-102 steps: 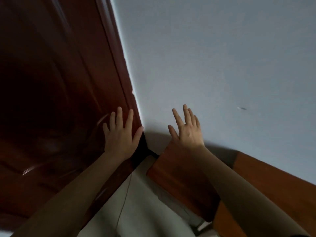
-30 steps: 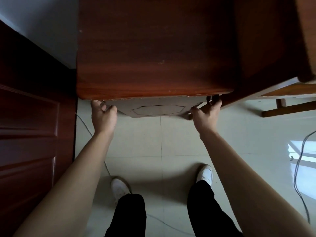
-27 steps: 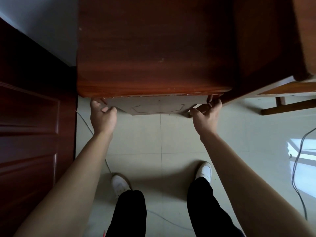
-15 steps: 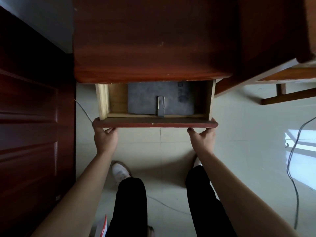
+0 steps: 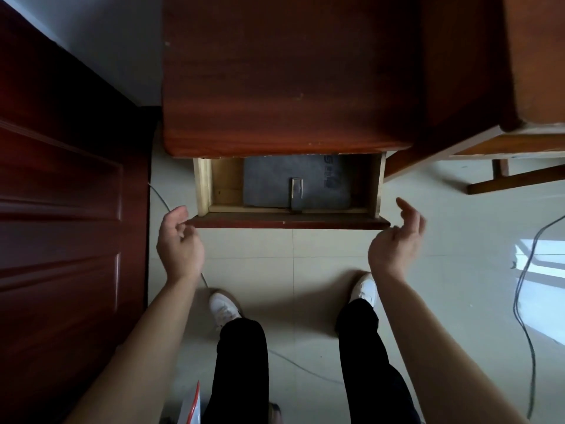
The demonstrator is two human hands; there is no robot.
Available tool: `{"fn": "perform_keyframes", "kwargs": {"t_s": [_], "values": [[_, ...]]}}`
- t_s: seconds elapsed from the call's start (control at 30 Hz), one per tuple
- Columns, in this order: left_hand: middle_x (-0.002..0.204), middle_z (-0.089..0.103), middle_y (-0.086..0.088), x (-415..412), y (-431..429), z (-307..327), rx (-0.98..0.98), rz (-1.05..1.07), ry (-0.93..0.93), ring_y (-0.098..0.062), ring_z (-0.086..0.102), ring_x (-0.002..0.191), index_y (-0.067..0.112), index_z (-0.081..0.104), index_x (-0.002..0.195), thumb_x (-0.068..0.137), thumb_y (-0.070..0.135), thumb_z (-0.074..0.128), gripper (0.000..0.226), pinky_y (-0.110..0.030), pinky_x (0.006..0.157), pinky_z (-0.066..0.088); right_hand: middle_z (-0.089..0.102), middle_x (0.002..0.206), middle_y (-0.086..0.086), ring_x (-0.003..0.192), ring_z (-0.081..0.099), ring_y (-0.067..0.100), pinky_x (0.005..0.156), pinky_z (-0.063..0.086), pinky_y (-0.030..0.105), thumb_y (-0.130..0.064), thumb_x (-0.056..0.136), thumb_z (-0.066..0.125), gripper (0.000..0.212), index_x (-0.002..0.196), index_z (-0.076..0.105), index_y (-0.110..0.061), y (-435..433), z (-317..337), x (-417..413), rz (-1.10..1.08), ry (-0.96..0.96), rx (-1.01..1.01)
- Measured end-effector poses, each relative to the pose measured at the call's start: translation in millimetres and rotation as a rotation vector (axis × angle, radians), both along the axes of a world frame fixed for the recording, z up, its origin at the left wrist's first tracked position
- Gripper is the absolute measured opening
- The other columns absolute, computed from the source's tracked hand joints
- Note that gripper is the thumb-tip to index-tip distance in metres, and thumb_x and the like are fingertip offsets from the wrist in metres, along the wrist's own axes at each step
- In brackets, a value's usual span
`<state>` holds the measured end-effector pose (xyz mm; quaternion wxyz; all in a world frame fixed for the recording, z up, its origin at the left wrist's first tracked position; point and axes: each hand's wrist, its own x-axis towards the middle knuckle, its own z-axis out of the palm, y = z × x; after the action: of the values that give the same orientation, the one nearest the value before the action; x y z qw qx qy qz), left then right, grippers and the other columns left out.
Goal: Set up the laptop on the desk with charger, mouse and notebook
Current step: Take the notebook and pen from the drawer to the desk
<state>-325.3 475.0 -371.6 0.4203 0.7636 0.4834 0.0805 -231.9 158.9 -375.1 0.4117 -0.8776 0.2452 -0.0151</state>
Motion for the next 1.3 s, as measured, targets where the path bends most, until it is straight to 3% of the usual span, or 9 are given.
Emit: {"fn": "perform_keyframes", "kwargs": {"t_s": [0.1, 0.27, 0.37, 0.63, 0.77, 0.87, 1.03, 1.17, 1.3], "values": [[0.119, 0.061, -0.019, 15.6, -18.4, 17.4, 0.193, -0.222, -0.102, -0.031, 0.059, 0.109, 0.002, 0.059, 0.124, 0.087, -0.007, 0.053, 0.038, -0.036, 0.084, 0.050, 0.057, 0.123, 0.011, 0.110, 0.058, 0.026, 0.092, 0.048, 0.038, -0.001, 0.083, 0.044, 0.049, 0.127, 0.062, -0.012, 15.8, 22.9, 15.1, 0.158, -0.111, 0.034], [0.121, 0.063, -0.013, 39.6, -48.0, 10.3, 0.275, -0.528, 0.141, -0.030, 0.054, 0.116, 0.009, 0.059, 0.125, 0.097, 0.024, 0.055, 0.032, -0.046, 0.100, 0.039, 0.046, 0.147, 0.014, 0.134, 0.045, 0.035, 0.110, 0.036, 0.045, -0.038, 0.100, 0.051, 0.061, 0.152, 0.033, -0.013, 49.3, 20.7, 43.9, 0.373, 0.449, 0.018], [0.106, 0.069, -0.012, 30.7, -50.6, -2.8, 0.418, -0.686, 0.310, -0.032, 0.058, 0.107, 0.011, 0.064, 0.107, 0.102, 0.034, 0.042, 0.033, -0.048, 0.104, 0.033, 0.050, 0.143, 0.017, 0.130, 0.048, 0.038, 0.105, 0.039, 0.045, -0.049, 0.100, 0.048, 0.065, 0.146, 0.036, -0.007, 62.5, 15.4, 63.3, 0.320, 0.608, 0.066], [0.120, 0.062, -0.010, 16.2, -39.2, -11.0, 0.583, -0.964, 0.442, -0.033, 0.052, 0.117, 0.016, 0.060, 0.119, 0.095, 0.066, 0.025, 0.065, -0.054, 0.106, 0.031, 0.064, 0.107, 0.015, 0.101, 0.061, 0.032, 0.093, 0.051, 0.051, -0.062, 0.101, 0.036, 0.059, 0.109, 0.061, -0.009, 61.8, 12.6, 62.9, 0.303, 0.496, 0.087], [0.116, 0.062, -0.008, 17.7, -33.9, -9.1, 0.588, -0.993, 0.444, -0.031, 0.052, 0.111, 0.017, 0.060, 0.116, 0.093, 0.071, 0.026, 0.068, -0.051, 0.098, 0.034, 0.050, 0.076, -0.001, 0.084, 0.053, 0.028, 0.077, 0.030, 0.036, -0.049, 0.106, 0.030, 0.048, 0.103, 0.054, -0.008, 67.7, 6.2, 45.2, 0.293, 0.367, 0.038], [0.113, 0.062, -0.010, 16.9, -31.6, -10.2, 0.618, -1.036, 0.470, -0.033, 0.053, 0.108, 0.015, 0.061, 0.116, 0.093, 0.068, 0.035, 0.063, -0.051, 0.095, 0.034, 0.054, 0.079, 0.001, 0.083, 0.055, 0.026, 0.082, 0.022, 0.030, -0.046, 0.107, 0.028, 0.047, 0.109, 0.056, -0.008, 74.4, 6.1, 38.2, 0.159, 0.333, 0.105], [0.103, 0.064, -0.012, 20.3, -33.7, -10.2, 0.653, -1.029, 0.444, -0.037, 0.055, 0.100, 0.012, 0.064, 0.108, 0.095, 0.051, 0.044, 0.045, -0.053, 0.092, 0.037, 0.062, 0.093, 0.011, 0.096, 0.060, 0.032, 0.094, 0.047, 0.050, -0.050, 0.104, 0.025, 0.056, 0.112, 0.065, -0.012, 56.9, 5.9, 44.0, 0.071, 0.360, 0.166], [0.100, 0.063, -0.013, 20.0, -33.8, -10.9, 0.660, -1.028, 0.409, -0.038, 0.054, 0.098, 0.010, 0.066, 0.105, 0.091, 0.036, 0.061, 0.029, -0.052, 0.088, 0.037, 0.058, 0.071, 0.004, 0.068, 0.057, 0.025, 0.065, 0.050, 0.043, -0.062, 0.098, 0.039, 0.054, 0.071, 0.062, -0.021, 17.9, 1.2, 34.3, 0.065, 0.347, 0.277], [0.113, 0.061, -0.014, 23.0, -32.1, -3.7, 0.575, -1.025, 0.467, -0.038, 0.051, 0.112, 0.011, 0.063, 0.115, 0.092, 0.024, 0.056, 0.028, -0.053, 0.093, 0.030, 0.060, 0.056, -0.009, 0.048, 0.055, 0.010, 0.041, 0.042, 0.022, -0.054, 0.098, 0.053, 0.051, 0.062, 0.072, -0.023, -15.1, 3.8, 9.1, 0.119, 0.425, 0.500]]}}
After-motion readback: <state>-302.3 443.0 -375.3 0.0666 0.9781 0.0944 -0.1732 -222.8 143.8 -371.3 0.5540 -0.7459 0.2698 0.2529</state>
